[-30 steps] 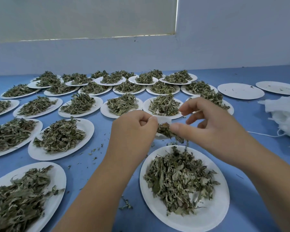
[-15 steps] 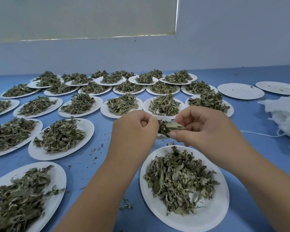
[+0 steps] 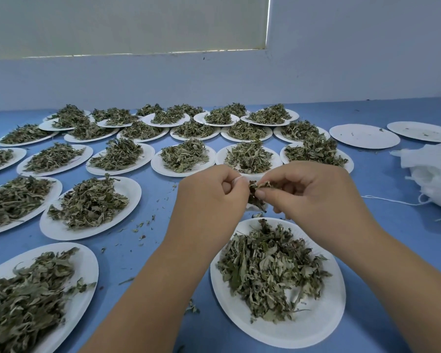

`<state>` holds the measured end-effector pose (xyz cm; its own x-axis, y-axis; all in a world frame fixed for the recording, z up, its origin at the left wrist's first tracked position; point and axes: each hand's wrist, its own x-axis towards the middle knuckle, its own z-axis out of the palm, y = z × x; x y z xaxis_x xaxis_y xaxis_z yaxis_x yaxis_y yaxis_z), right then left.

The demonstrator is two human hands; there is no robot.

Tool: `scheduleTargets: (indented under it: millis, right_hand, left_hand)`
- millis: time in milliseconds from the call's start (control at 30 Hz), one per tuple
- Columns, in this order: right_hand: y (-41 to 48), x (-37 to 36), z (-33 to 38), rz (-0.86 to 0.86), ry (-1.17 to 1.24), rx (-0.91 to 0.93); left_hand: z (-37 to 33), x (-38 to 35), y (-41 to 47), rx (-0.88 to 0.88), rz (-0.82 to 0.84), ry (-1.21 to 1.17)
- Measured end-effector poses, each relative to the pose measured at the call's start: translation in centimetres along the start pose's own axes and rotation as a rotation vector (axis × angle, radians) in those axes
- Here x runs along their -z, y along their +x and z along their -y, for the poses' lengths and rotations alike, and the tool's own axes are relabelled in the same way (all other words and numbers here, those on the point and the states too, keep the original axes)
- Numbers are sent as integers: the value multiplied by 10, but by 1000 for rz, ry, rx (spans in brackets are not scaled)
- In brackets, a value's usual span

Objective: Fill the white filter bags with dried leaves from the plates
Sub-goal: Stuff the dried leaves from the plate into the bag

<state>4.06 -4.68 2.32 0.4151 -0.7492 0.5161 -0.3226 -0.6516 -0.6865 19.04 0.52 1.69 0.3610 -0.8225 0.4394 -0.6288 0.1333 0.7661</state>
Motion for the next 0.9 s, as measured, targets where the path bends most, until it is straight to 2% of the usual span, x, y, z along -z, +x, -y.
scheduleTargets:
  millis: [233, 433, 600, 833, 900]
  right_hand:
    - [-1, -6, -1, 84, -223, 85]
    - [-2, -3, -1, 22, -6, 19]
    - [-2, -7, -1, 8, -196, 115]
    - [-4, -5, -4, 28, -47, 76]
    - [-4, -6, -5, 10, -74, 64]
  left_hand:
    - [-4, -5, -4, -48, 30, 24]
    - [-2, -2, -2, 1, 12, -2]
    - [-6, -4, -4, 9, 37, -45]
    - [-5, -1, -3, 11, 23, -61]
    - [-6, -1, -4, 13, 40, -77]
